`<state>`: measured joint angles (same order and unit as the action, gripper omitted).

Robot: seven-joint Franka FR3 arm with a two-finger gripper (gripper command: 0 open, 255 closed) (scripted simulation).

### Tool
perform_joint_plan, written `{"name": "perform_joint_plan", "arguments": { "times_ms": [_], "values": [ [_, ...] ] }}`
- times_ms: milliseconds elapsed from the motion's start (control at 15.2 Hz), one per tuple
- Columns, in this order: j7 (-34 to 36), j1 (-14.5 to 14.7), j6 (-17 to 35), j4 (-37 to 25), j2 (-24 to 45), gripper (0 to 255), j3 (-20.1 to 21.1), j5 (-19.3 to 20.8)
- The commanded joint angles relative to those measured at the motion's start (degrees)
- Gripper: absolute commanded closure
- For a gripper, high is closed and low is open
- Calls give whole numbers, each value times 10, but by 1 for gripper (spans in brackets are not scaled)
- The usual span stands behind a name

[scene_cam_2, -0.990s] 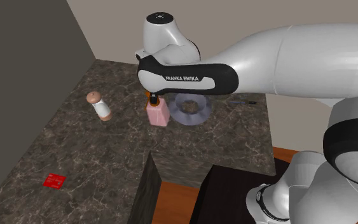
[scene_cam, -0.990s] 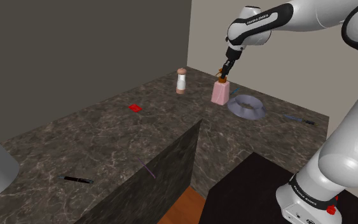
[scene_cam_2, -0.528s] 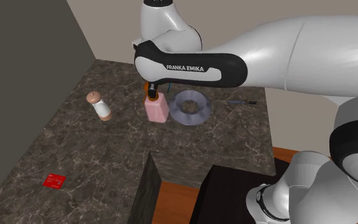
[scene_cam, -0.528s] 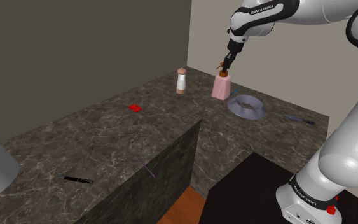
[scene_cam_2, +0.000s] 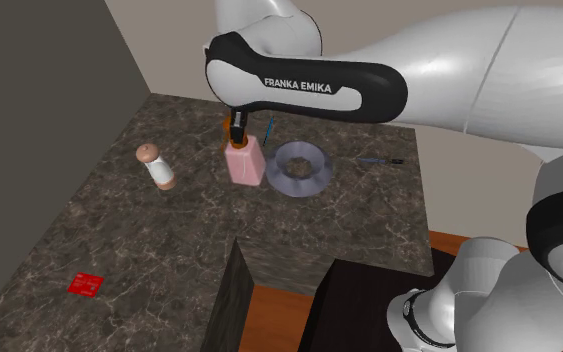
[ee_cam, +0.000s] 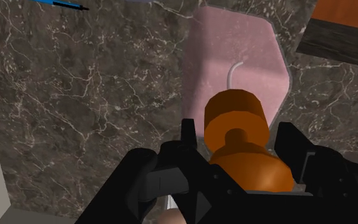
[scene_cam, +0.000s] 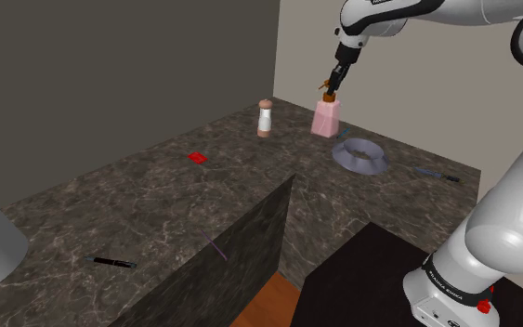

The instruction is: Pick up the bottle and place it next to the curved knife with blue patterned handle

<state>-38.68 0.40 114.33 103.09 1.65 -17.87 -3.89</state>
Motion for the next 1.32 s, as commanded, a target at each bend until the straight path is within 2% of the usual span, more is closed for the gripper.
{"name": "perform_joint_plan", "arguments": {
  "times_ms": [0, 1254],
  "values": [
    [1, 0, -16, -16, 0, 255, 0, 0],
    [4, -5, -170, -192, 23, 255, -3, -6]
  ]
}}
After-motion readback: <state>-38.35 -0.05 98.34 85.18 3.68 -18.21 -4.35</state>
